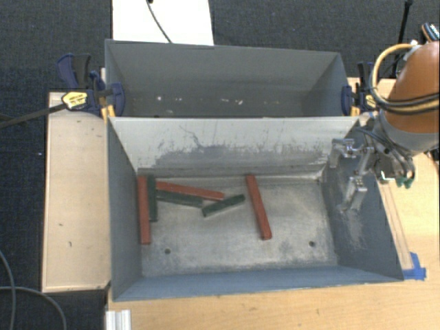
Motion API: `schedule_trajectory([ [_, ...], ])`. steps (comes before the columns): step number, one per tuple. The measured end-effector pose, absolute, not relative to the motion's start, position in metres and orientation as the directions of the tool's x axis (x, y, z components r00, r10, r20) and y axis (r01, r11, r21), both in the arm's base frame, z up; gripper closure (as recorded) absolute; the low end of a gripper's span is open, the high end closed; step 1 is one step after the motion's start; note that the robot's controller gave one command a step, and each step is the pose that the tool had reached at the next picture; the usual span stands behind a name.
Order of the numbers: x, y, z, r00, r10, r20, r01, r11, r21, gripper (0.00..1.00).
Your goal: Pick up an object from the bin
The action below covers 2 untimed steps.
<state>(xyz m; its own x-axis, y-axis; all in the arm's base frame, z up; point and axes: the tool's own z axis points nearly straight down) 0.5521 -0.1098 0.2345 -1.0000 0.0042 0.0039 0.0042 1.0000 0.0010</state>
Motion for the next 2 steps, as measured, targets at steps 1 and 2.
schedule_trajectory([
  [1,0.588,-0.067,0.078,-0.965,-0.262,0.003,-0.262,0.965,0.003,0.00],
  [2,0.592,-0.005,0.072,-0.946,-0.324,0.000,-0.324,0.946,0.004,0.00],
])
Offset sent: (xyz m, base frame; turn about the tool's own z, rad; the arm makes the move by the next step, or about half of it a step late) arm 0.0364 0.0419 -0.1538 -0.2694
